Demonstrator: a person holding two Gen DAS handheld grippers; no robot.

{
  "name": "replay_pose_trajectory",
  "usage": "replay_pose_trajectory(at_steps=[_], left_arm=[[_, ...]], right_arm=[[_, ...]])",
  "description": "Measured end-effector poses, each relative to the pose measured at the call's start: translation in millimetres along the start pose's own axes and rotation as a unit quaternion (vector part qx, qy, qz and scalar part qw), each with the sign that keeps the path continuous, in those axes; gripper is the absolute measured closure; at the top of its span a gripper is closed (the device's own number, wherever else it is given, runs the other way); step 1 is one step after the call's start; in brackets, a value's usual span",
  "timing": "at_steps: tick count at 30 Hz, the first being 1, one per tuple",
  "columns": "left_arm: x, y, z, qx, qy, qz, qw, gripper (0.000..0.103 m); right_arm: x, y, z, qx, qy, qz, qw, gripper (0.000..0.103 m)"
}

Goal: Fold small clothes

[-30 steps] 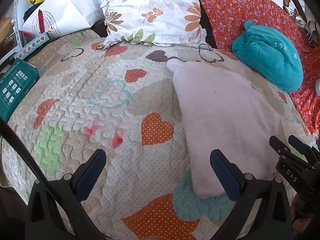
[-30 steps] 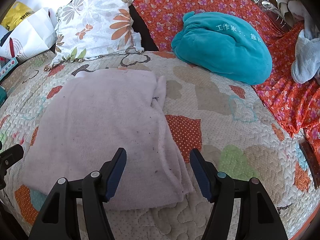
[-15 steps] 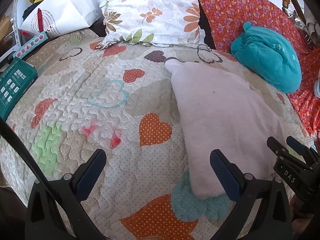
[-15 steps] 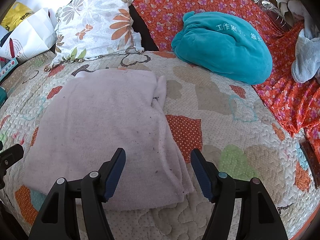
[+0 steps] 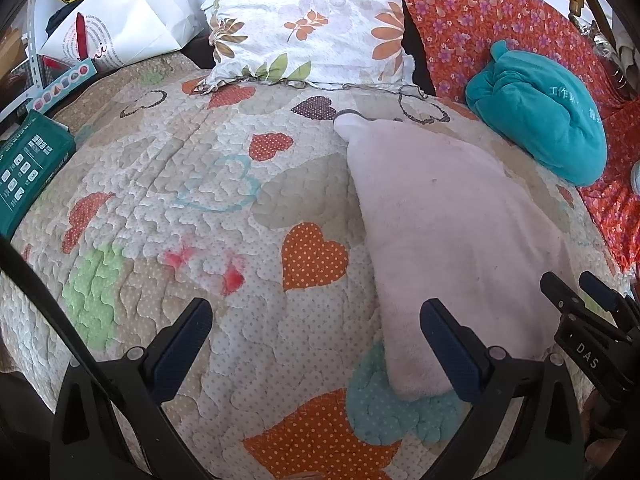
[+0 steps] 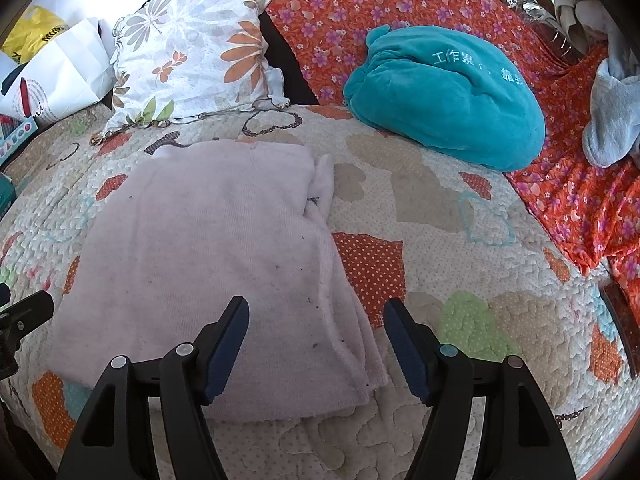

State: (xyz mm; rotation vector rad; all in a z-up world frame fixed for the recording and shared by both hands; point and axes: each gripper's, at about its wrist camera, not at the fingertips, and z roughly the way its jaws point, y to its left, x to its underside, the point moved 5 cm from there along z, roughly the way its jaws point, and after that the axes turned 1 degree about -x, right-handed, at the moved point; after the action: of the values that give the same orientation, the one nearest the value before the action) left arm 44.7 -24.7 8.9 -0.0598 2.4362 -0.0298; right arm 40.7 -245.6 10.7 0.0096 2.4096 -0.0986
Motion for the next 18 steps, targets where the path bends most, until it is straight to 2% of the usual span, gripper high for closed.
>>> replay_pose_trajectory(at_steps=[18], left_arm=[[2.5,4.9,9.5,0.003,0.02,-0.008,0.9998,0.0]], right_arm=[[1.8,8.3,-4.8,-0.012,-0.007,-0.008,1.0,0.026]])
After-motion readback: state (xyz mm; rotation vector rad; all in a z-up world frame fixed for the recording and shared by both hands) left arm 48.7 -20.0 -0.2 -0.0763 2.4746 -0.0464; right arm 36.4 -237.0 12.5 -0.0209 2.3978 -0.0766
